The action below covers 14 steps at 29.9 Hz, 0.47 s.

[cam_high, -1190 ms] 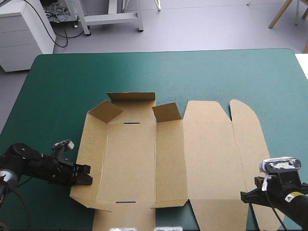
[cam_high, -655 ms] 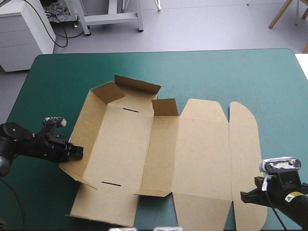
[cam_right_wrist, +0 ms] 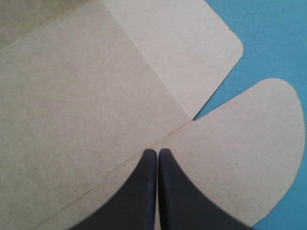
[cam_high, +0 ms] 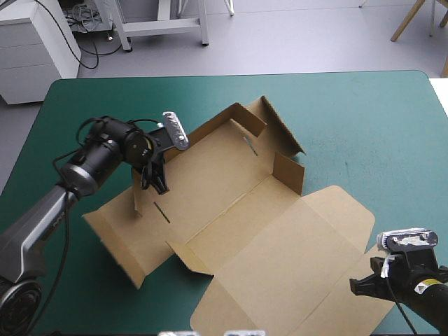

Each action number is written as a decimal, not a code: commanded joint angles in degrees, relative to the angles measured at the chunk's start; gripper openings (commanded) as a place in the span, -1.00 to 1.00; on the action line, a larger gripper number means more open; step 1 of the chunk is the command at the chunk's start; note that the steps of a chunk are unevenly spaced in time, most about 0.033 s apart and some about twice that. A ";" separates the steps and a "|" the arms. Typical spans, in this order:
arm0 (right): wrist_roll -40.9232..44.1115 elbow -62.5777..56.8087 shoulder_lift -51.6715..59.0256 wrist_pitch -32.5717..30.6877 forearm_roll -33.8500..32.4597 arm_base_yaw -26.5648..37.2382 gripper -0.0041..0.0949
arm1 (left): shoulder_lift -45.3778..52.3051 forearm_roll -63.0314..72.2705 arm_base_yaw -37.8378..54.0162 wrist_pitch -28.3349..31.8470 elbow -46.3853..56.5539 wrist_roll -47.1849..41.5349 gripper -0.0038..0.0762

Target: Fold the box

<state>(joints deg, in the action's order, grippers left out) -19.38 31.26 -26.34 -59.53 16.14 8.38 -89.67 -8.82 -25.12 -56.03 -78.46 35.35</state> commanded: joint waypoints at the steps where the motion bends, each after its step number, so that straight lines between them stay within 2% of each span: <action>1: -0.17 1.42 -0.33 2.83 0.81 -0.20 -0.95 | 0.97 -12.54 -6.39 10.05 -2.40 -0.02 -0.93; 5: -0.17 1.42 -0.33 2.83 0.81 -0.20 -0.95 | -0.42 -23.03 -12.10 17.97 -2.40 -0.02 -0.93; 10: -0.17 1.42 -0.33 2.83 0.81 -0.20 -0.95 | -1.06 -28.35 -16.74 27.67 -2.40 0.08 -0.93; 14: -0.17 1.42 -0.33 2.93 0.81 -0.20 -0.95 | -1.06 -28.97 -19.30 31.67 -2.40 0.85 -0.93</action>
<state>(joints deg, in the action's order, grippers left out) -19.38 31.26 -26.34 -59.53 16.14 8.38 -93.11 -35.47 -42.44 -30.27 -79.01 35.33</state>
